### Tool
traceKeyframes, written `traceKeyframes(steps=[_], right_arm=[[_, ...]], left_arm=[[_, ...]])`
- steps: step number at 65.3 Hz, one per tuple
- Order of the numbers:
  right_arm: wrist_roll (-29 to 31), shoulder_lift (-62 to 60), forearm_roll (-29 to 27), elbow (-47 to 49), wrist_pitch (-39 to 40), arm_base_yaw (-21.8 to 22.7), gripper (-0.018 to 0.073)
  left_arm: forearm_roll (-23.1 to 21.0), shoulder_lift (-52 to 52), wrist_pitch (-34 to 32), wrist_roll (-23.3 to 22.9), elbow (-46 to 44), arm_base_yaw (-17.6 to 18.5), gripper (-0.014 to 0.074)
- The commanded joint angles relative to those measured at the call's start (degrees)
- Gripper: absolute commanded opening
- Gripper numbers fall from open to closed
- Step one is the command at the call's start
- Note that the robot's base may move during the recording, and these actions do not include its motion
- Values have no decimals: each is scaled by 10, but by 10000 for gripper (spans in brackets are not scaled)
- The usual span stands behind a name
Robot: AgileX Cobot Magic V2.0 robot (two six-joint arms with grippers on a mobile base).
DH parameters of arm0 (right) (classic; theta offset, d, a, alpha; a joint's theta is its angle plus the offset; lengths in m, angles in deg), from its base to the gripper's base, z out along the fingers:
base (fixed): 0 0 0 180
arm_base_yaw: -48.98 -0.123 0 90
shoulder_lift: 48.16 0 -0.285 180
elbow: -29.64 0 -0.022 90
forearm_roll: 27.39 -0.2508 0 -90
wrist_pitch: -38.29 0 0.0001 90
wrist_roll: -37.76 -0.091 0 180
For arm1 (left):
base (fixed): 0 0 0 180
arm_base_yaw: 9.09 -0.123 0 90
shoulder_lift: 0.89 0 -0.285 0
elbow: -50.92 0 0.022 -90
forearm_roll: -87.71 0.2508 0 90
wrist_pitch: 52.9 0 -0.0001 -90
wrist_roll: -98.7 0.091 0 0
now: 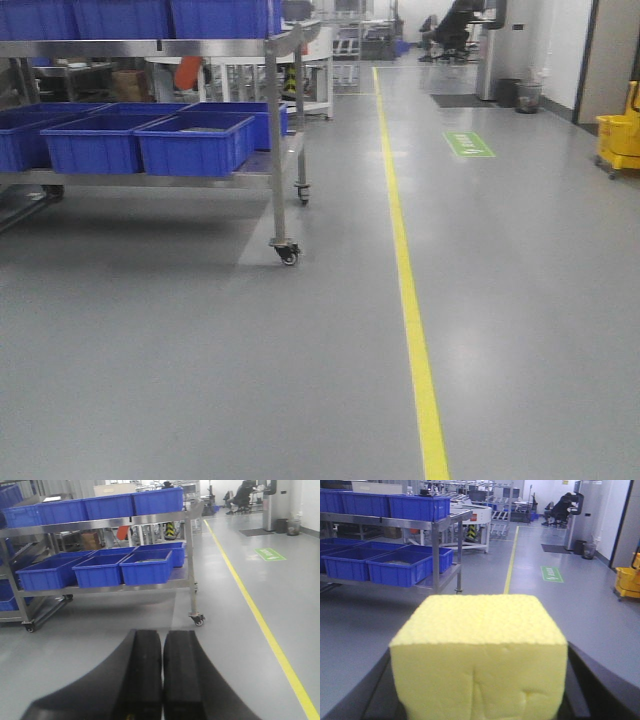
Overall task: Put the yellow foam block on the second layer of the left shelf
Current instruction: 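Drive the base away from the table down the aisle holding the cube, then turn the base toward the shelf rack of blue bins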
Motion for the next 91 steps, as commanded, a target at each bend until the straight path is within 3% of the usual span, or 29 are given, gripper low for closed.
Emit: traceKeyframes(steps=[1,91], right_arm=[[4,7,-2,16,55,4,463],[4,7,-2,16,55,4,463]], left_arm=[[-4,-12,-47,-3,14,2,137],[-4,-12,-47,-3,14,3,137]])
